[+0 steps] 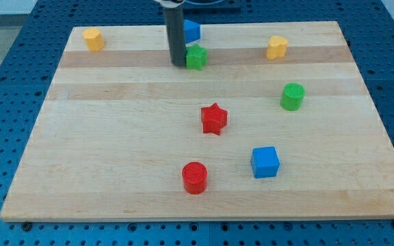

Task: Slide the green star towards the top right

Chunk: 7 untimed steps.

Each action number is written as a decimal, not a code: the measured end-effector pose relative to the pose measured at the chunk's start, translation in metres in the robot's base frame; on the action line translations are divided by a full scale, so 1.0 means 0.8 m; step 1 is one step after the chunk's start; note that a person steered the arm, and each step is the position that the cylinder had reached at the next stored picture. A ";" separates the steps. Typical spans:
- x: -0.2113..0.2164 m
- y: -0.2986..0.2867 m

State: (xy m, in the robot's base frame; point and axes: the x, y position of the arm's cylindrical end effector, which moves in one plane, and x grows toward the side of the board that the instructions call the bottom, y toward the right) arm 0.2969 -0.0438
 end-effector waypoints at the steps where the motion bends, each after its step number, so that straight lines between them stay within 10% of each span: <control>1: -0.034 0.028; 7: -0.027 0.001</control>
State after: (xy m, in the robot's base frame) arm 0.2750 -0.0432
